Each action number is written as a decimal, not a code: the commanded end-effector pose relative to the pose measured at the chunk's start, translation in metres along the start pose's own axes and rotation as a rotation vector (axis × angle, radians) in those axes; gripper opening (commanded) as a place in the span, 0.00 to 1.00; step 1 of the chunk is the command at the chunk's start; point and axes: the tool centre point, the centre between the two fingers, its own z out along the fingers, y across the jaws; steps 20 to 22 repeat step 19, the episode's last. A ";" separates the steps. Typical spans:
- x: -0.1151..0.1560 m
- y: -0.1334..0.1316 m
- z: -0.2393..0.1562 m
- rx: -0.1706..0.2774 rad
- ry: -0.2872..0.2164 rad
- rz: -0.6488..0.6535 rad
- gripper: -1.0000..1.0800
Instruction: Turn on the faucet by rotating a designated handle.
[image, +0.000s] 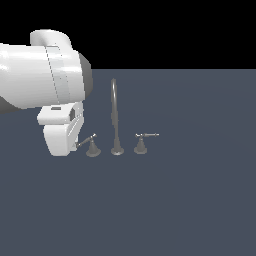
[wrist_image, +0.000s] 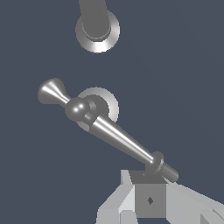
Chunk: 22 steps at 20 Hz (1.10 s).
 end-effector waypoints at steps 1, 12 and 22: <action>0.020 0.006 0.001 -0.007 0.007 0.019 0.00; 0.046 0.009 0.001 -0.007 0.005 0.006 0.00; 0.087 0.002 0.002 -0.013 0.011 0.027 0.00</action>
